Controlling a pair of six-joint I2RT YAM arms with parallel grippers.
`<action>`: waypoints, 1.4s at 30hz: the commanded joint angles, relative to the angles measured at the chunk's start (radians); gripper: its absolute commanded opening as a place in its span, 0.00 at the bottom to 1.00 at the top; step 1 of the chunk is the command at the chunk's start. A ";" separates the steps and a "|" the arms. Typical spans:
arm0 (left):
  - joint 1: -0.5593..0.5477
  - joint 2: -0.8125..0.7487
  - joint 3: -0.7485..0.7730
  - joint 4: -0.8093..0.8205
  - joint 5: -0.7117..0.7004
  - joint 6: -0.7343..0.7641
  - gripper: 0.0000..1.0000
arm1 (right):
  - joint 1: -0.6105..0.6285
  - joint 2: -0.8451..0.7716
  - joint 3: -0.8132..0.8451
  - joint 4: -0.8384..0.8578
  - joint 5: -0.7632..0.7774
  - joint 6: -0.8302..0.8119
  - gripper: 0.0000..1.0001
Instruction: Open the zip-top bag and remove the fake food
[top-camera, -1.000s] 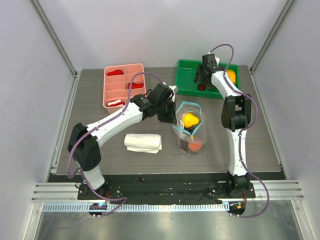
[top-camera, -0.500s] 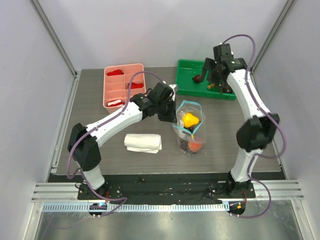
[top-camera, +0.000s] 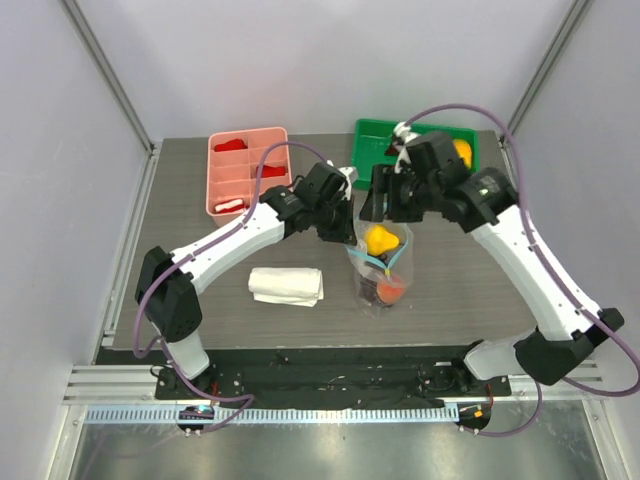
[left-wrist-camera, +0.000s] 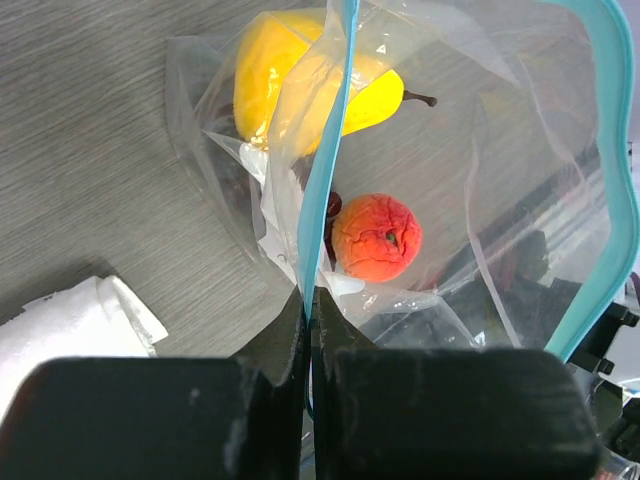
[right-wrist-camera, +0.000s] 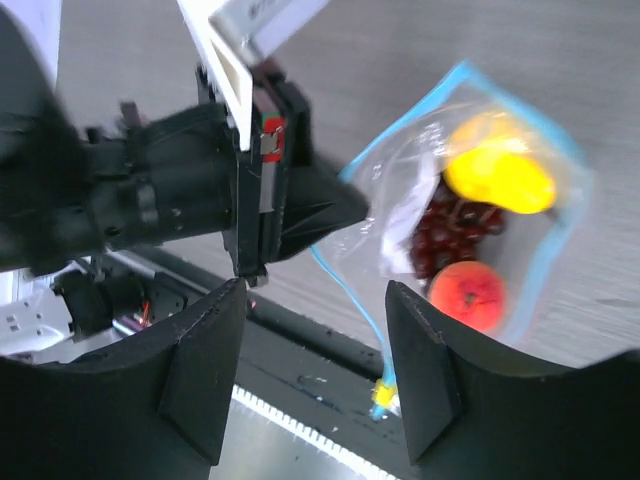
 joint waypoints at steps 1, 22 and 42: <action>-0.008 -0.026 0.055 0.025 0.030 -0.007 0.00 | 0.042 0.024 -0.124 0.120 -0.019 0.063 0.63; 0.006 -0.011 0.054 -0.056 -0.076 0.021 0.00 | 0.015 -0.117 -0.695 0.664 0.138 -0.575 0.75; 0.033 0.079 0.041 0.029 -0.047 0.010 0.00 | -0.008 0.109 -0.848 0.965 0.138 -0.767 0.80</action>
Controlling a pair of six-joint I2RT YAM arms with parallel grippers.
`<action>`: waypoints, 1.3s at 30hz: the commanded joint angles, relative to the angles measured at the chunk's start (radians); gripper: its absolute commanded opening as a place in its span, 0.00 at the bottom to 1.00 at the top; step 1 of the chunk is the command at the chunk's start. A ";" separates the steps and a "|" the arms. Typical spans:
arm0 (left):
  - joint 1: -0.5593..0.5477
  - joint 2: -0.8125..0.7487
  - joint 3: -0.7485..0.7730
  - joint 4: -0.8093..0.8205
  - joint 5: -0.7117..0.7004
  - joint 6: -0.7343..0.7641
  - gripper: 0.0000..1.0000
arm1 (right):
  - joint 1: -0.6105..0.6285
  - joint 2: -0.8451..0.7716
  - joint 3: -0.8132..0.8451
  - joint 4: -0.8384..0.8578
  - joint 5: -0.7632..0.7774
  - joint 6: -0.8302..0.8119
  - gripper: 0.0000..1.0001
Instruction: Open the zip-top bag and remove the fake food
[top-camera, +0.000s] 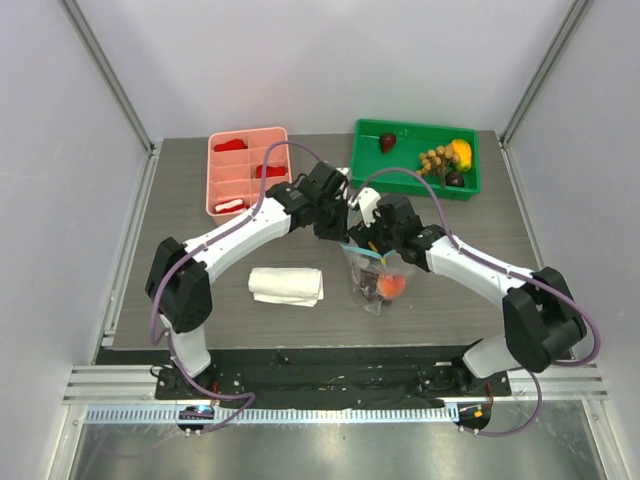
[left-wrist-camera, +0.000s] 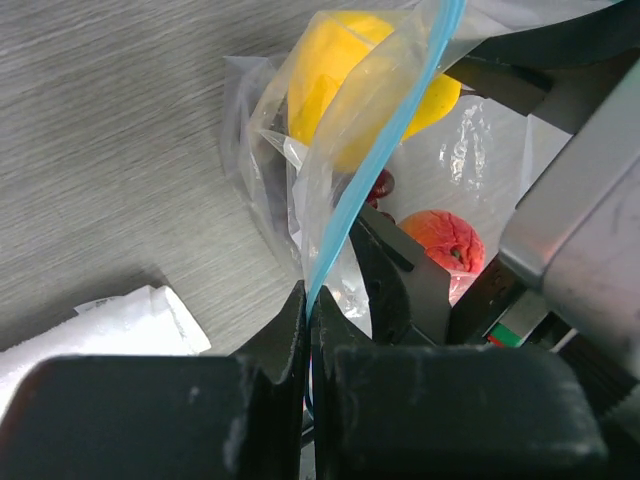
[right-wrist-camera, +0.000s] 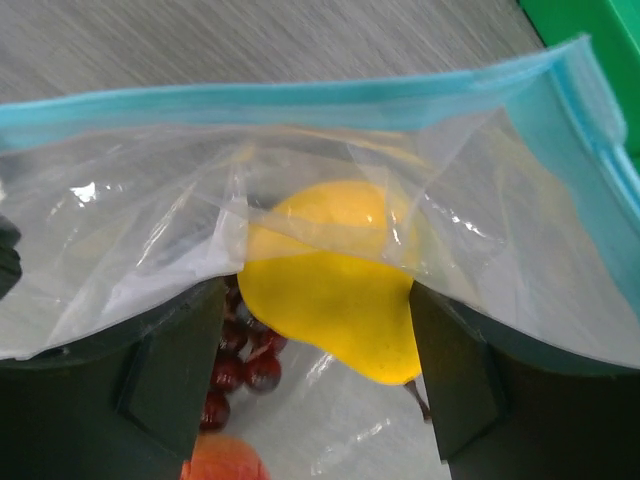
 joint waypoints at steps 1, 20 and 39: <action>0.009 0.016 0.015 0.058 0.011 0.008 0.00 | -0.003 0.059 -0.030 0.092 0.011 -0.031 0.80; 0.024 0.078 -0.001 0.088 0.023 -0.006 0.00 | -0.040 0.185 -0.053 0.278 0.017 -0.022 0.22; 0.024 0.041 -0.001 0.084 0.058 -0.011 0.00 | -0.037 -0.400 -0.090 0.003 -0.157 0.154 0.01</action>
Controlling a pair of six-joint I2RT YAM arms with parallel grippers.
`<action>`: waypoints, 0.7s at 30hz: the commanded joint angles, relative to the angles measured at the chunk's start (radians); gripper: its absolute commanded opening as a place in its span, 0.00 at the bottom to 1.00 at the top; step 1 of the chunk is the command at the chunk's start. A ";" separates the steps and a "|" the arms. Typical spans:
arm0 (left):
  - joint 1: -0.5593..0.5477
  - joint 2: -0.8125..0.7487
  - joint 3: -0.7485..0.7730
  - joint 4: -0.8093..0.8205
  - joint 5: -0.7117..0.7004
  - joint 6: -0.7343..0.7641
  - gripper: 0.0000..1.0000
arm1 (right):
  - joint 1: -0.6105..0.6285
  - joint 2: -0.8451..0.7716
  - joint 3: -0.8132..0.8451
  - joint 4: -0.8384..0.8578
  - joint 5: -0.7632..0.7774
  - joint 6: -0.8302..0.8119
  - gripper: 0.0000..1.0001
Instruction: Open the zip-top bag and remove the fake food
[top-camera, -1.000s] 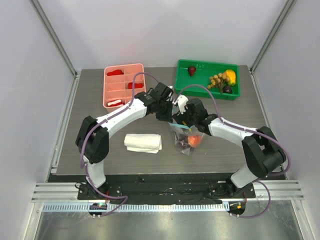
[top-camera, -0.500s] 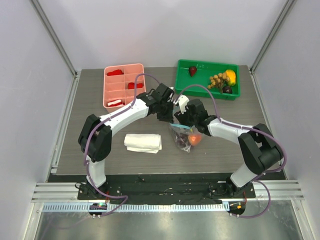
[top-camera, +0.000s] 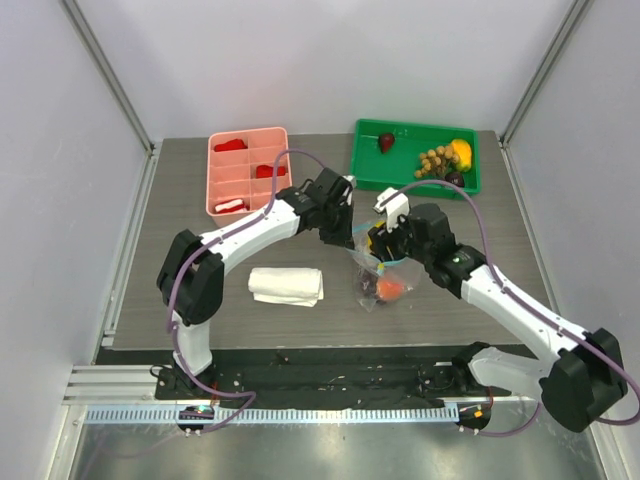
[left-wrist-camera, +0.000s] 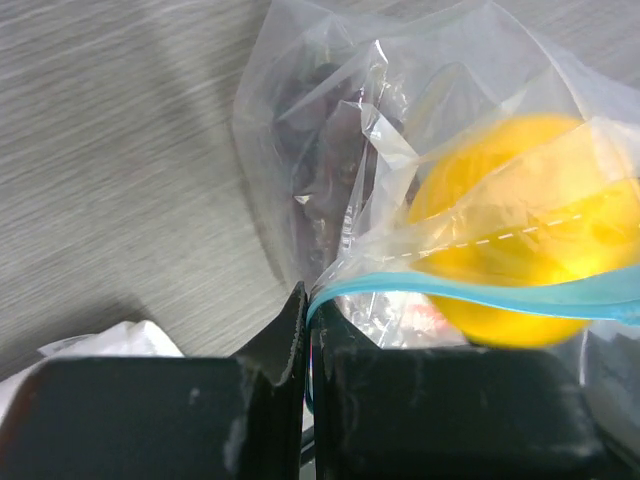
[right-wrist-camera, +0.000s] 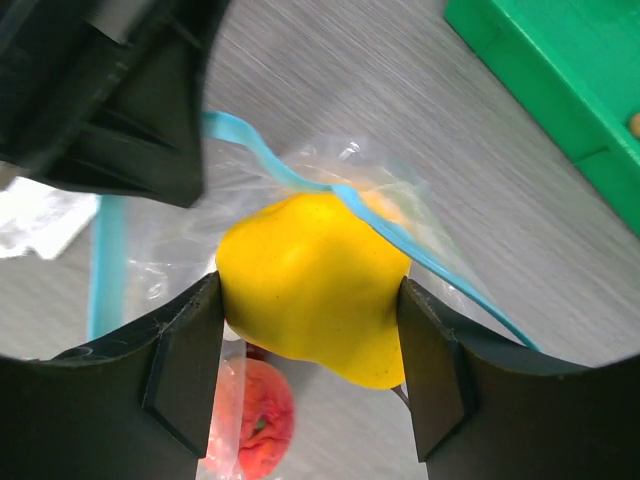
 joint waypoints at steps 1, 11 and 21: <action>0.000 -0.055 0.028 0.010 0.018 -0.001 0.00 | -0.001 -0.106 0.052 -0.006 -0.128 0.136 0.02; -0.001 -0.097 0.033 0.013 0.046 -0.027 0.00 | -0.002 -0.090 0.081 0.290 -0.182 0.489 0.01; -0.001 -0.156 0.022 -0.012 0.029 -0.010 0.00 | -0.012 0.039 0.310 0.339 0.099 0.589 0.01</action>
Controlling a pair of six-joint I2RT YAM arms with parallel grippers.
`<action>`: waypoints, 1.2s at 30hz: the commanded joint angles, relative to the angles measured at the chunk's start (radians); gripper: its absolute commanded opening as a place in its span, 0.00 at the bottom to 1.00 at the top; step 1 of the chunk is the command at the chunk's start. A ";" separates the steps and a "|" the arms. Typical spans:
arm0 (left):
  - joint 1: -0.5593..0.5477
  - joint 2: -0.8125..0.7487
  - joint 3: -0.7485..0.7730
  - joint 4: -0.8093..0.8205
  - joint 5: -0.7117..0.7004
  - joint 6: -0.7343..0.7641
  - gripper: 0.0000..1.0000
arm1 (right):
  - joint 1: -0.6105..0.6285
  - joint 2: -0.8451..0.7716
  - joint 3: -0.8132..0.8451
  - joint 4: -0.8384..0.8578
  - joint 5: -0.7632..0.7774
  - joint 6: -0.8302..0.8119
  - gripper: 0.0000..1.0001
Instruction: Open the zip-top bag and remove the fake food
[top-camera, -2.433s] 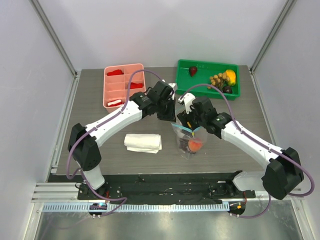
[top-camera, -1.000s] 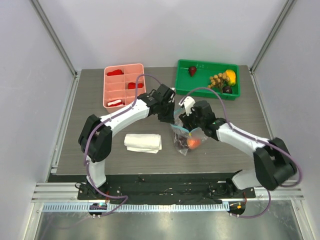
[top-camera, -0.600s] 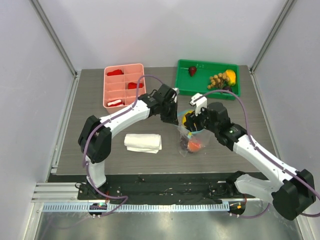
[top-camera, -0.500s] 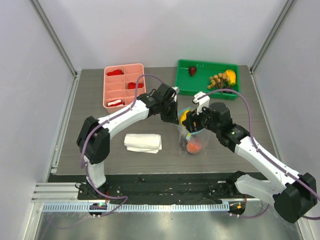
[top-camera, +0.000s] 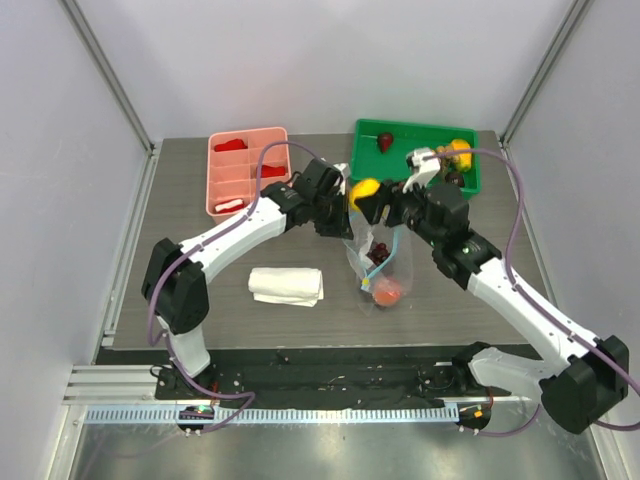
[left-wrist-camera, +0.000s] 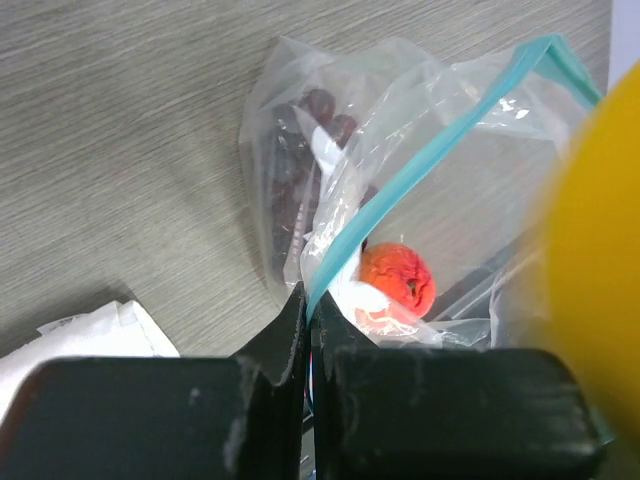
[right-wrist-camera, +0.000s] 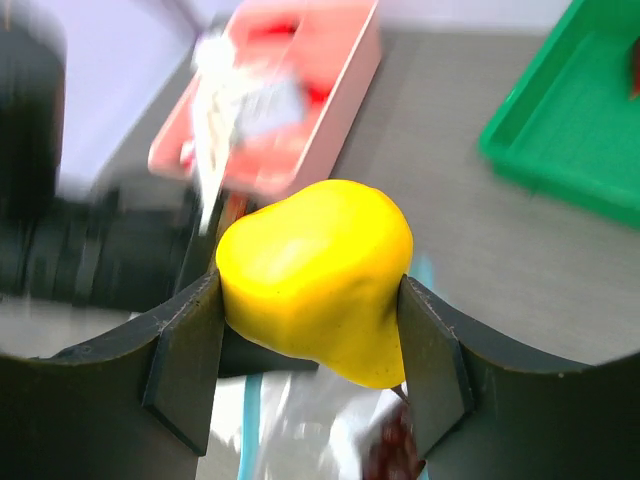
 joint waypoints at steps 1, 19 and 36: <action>-0.006 -0.062 0.025 -0.014 -0.007 0.012 0.00 | -0.010 0.108 0.236 0.130 0.172 0.041 0.01; -0.006 -0.092 0.002 -0.036 -0.001 0.025 0.00 | -0.277 0.855 0.717 0.055 0.241 -0.182 0.01; -0.006 -0.123 0.018 -0.005 0.006 0.045 0.00 | -0.313 1.145 1.033 -0.226 0.251 -0.217 0.99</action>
